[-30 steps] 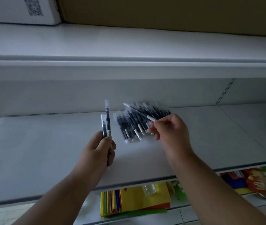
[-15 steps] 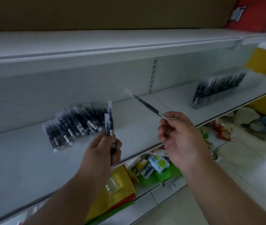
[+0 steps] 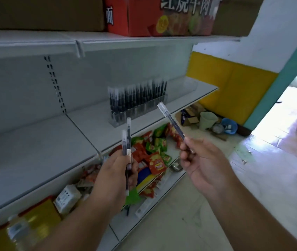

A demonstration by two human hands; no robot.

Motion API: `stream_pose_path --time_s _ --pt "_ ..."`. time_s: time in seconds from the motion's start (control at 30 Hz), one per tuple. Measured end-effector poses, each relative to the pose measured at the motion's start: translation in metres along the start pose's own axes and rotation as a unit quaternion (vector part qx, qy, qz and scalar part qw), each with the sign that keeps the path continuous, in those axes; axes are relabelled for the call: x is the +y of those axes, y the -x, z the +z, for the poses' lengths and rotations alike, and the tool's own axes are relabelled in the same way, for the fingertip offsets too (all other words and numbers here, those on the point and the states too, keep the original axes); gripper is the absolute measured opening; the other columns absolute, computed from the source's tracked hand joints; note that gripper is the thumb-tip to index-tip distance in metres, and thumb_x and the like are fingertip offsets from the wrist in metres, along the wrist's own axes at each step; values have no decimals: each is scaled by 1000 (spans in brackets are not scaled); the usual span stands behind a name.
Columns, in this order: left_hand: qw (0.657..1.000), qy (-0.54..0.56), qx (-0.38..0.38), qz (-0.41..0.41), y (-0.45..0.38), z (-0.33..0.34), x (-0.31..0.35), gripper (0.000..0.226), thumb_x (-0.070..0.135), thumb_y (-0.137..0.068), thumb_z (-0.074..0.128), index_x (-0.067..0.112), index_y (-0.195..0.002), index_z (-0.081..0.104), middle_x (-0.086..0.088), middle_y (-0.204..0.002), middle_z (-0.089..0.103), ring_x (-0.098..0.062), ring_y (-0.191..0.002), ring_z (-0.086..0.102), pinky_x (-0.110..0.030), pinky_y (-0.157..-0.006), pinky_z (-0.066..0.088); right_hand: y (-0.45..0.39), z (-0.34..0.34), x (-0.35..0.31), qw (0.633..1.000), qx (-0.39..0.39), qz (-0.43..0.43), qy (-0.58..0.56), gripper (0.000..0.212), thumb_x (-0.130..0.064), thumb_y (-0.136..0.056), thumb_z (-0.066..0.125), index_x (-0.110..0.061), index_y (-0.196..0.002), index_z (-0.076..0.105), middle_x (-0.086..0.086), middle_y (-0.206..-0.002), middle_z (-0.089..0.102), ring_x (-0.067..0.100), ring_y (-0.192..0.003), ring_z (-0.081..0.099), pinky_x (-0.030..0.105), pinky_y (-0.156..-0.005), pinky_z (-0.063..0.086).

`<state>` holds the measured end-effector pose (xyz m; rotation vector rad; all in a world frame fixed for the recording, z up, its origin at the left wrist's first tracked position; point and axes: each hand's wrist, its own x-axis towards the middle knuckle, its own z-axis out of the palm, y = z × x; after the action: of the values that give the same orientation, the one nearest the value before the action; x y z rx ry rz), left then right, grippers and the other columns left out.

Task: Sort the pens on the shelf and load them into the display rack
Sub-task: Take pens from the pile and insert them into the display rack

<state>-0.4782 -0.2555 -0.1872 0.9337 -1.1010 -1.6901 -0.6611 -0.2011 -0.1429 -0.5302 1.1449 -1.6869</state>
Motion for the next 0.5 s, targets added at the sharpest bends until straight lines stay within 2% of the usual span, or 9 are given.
stream_pose_path --time_s 0.3,0.5 --pt "997 -61 -45 -14 -95 60 -13 31 9 -91 39 20 -62 44 -12 -64 37 -19 -45 25 -29 -43 22 -104 -56 -17 996 60 25 65 20 -12 -94 62 -15 -75 57 5 -75 64 8 -50 43 19 -41 32" --pt "996 -73 -60 4 -164 104 -9 25 4 -96 36 12 -72 39 -13 -66 36 -17 -43 25 -28 -42 22 -169 -74 -55 995 80 -5 52 31 -9 -95 58 -15 -65 63 9 -72 59 8 -45 37 19 -40 26"
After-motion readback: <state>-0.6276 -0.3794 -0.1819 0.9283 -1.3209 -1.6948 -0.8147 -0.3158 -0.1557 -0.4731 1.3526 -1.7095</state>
